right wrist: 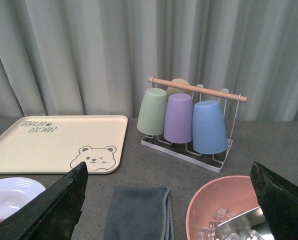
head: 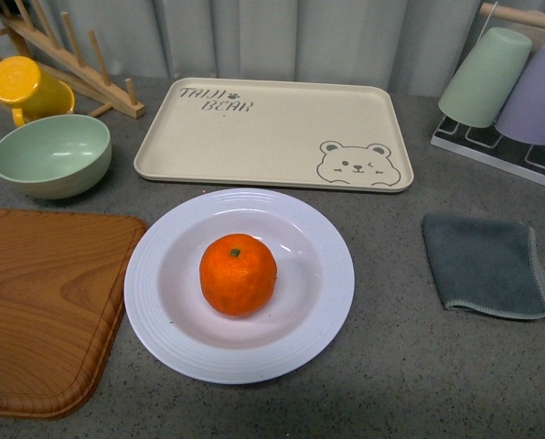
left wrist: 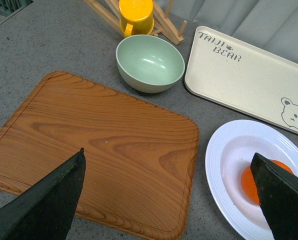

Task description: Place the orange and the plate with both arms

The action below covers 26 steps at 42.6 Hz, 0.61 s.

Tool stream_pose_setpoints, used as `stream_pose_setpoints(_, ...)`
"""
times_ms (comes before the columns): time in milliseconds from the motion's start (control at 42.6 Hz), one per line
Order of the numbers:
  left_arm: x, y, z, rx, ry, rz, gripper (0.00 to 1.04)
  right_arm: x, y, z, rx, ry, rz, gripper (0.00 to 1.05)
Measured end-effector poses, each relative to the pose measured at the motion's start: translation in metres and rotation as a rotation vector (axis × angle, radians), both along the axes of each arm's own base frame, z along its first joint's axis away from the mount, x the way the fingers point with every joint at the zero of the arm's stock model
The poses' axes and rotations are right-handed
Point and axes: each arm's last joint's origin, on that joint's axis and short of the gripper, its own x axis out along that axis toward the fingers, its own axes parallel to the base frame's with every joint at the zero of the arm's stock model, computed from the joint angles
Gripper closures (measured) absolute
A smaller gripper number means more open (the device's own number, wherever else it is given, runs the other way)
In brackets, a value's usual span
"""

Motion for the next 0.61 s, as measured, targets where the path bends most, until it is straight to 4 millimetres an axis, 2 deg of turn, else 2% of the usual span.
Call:
stream_pose_setpoints(94, -0.002, 0.006, -0.009, 0.072, -0.216, -0.134, 0.23, 0.0, 0.0, 0.0, 0.0, 0.0, 0.0, 0.09)
stream_pose_setpoints(188, -0.004, 0.009, 0.006, 0.167, -0.372, -0.145, 0.39, 0.0, 0.0, 0.0, 0.0, 0.0, 0.0, 0.09)
stream_pose_setpoints(563, -0.012, 0.009, 0.008, 0.229, -0.382, -0.161, 1.0, 0.0, 0.0, 0.0, 0.0, 0.0, 0.0, 0.09)
stream_pose_setpoints(610, -0.013, 0.009, 0.007, 0.231, -0.38, -0.161, 1.01, 0.0, 0.0, 0.0, 0.0, 0.0, 0.0, 0.09)
